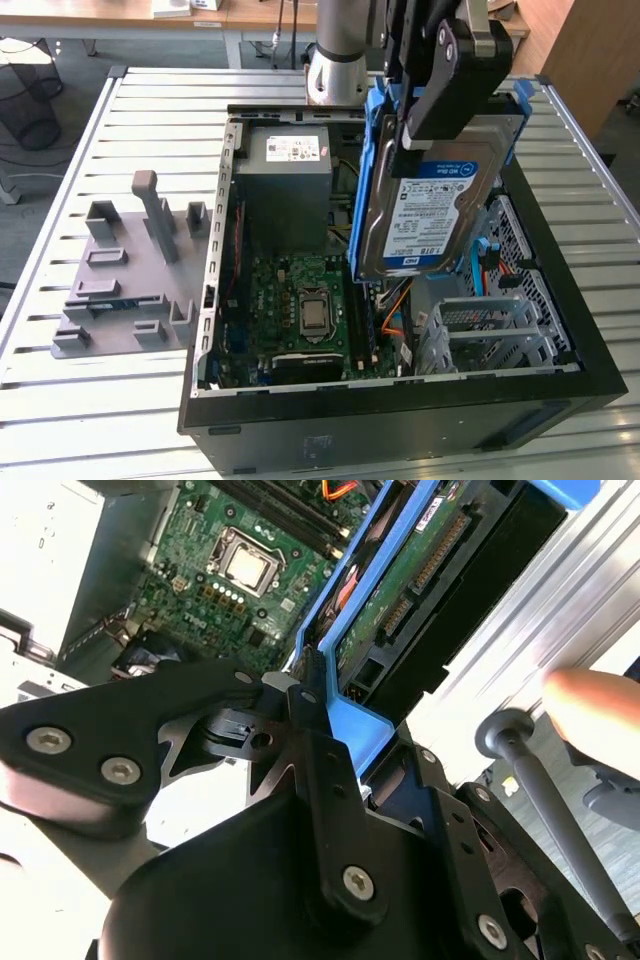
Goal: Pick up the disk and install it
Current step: 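Insert the disk into the insertion slot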
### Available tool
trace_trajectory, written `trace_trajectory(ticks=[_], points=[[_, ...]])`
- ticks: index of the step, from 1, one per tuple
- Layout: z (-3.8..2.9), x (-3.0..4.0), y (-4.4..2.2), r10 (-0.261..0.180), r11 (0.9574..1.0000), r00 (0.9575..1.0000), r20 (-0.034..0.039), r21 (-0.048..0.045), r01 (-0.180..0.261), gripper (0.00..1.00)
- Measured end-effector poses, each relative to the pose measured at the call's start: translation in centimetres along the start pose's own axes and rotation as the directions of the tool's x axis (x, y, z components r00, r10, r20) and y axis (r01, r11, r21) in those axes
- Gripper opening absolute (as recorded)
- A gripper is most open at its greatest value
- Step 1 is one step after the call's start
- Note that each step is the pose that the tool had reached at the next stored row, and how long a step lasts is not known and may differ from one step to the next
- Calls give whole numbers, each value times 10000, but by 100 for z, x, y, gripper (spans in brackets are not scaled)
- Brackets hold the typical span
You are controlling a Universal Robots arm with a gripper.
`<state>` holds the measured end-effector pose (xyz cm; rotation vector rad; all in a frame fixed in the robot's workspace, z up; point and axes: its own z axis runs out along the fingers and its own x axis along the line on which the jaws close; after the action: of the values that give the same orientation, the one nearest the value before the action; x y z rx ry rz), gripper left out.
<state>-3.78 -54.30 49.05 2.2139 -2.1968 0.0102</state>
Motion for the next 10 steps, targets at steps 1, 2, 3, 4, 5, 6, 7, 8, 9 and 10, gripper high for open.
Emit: trace_trajectory(ticks=[1, 2, 3, 4, 5, 6, 7, 8, 9, 10], points=[[1, 5, -18, 0, 10000, 10000, 0, 0, 0, 36], [2, 9, -37, 2, 10000, 10000, -1, -1, -2, 36], [3, 12, -54, 3, 10000, 10000, 0, -1, -3, 36], [4, 15, -74, 5, 10000, 10000, 0, -1, -5, 36], [4, 17, -96, 6, 10000, 10000, 0, -1, -6, 36], [4, 18, -119, 6, 10000, 10000, -3, -1, -6, 36], [4, 19, -129, 6, 10000, 10000, -3, -1, -6, 36], [5, 19, -129, 6, 10000, 10000, -1, -1, -6, 36], [5, 19, -129, 7, 10000, 10000, -1, -1, -7, 36], [5, 19, -130, 8, 10000, 10000, -1, -1, -8, 36]])
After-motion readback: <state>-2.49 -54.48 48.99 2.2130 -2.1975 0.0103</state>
